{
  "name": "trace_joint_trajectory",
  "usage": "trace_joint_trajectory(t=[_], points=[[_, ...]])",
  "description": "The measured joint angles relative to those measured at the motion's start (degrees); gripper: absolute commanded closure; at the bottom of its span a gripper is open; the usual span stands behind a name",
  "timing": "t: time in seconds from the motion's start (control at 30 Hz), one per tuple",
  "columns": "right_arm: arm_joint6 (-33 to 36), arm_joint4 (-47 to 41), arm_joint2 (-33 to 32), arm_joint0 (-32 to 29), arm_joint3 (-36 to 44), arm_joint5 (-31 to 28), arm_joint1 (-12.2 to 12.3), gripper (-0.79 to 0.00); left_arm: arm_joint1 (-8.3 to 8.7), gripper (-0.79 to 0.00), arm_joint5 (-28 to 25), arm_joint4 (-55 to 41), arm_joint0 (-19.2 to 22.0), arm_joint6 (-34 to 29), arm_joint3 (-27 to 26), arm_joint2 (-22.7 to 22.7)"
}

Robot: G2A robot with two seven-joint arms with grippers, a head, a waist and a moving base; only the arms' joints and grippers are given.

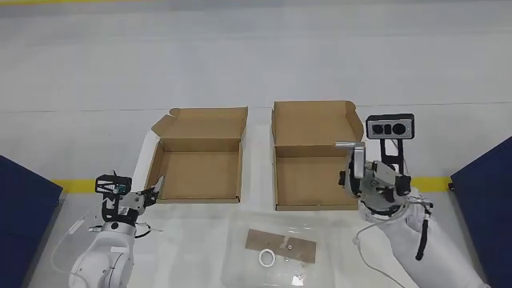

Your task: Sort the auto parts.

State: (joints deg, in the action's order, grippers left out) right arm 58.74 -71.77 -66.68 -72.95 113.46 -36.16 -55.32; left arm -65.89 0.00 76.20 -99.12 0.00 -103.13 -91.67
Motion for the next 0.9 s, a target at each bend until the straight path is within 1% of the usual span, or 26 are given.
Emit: trace_joint_trajectory(t=[0.13, 0.57, 0.9], points=[[-1.2, 2.1, -0.5, -0.6, 0.9, 0.7, -0.4, 0.0, 0.0, -0.785, 0.0, 0.0, 0.0, 0.0, 0.0, 0.0], [1.3, -6.9, -1.7, -2.4, 1.5, 0.3, -2.3, 0.0, 0.0, -0.785, 0.0, 0.0, 0.0, 0.0, 0.0, 0.0], [2.1, -7.4, -2.0, -2.5, 1.3, 0.4, -2.6, 0.0, 0.0, -0.785, 0.0, 0.0, 0.0, 0.0, 0.0, 0.0]])
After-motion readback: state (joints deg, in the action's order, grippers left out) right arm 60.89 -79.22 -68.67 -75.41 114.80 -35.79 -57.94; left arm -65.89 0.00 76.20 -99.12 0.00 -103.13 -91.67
